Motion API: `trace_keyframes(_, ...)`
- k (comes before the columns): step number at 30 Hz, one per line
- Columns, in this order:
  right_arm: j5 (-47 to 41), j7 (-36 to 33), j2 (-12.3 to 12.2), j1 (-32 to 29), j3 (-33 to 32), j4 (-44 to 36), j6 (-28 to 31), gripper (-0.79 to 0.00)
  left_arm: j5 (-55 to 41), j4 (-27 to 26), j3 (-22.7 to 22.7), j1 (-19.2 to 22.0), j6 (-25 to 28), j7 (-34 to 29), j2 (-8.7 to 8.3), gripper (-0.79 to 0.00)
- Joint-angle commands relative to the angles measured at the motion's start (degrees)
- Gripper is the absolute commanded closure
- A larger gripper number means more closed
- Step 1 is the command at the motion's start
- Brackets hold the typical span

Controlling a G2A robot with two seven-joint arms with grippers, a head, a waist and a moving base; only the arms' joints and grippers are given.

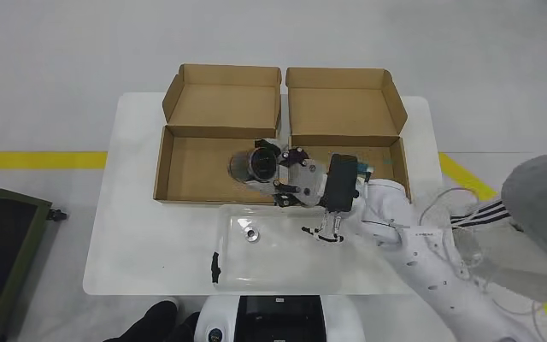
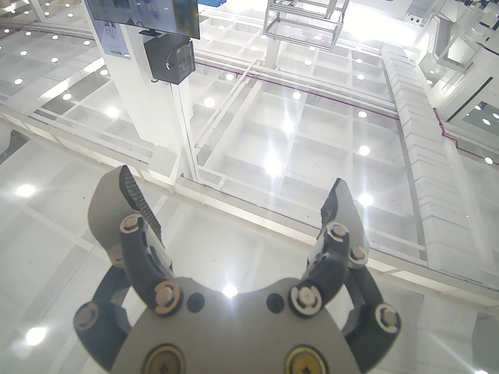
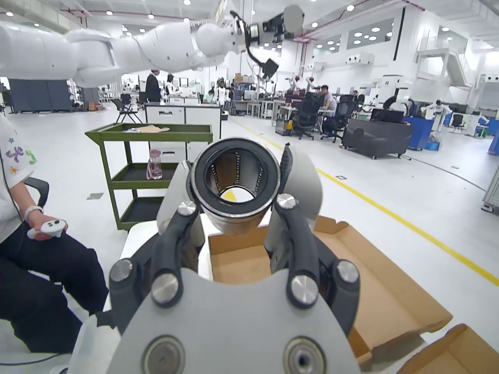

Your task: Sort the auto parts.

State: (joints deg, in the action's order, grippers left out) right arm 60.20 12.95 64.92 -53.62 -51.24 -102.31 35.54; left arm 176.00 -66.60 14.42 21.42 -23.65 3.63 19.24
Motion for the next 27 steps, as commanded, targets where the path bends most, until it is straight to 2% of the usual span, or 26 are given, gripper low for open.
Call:
trace_keyframes(1, 1.1, -1.2, 0.4, 0.5, 1.2, 1.4, -0.2, 0.0, 0.0, 0.0, 0.0, 0.0, 0.0, 0.0, 0.0, -0.785)
trace_keyframes(15, 7.4, -10.3, 4.3, 8.5, 10.3, 12.2, -2.0, 0.0, 0.0, 0.0, 0.0, 0.0, 0.0, 0.0, 0.0, -0.785)
trace_keyframes(27, 8.6, -11.6, 10.3, 16.8, 19.0, 26.4, -3.6, 0.0, 0.0, 0.0, 0.0, 0.0, 0.0, 0.0, 0.0, -0.785)
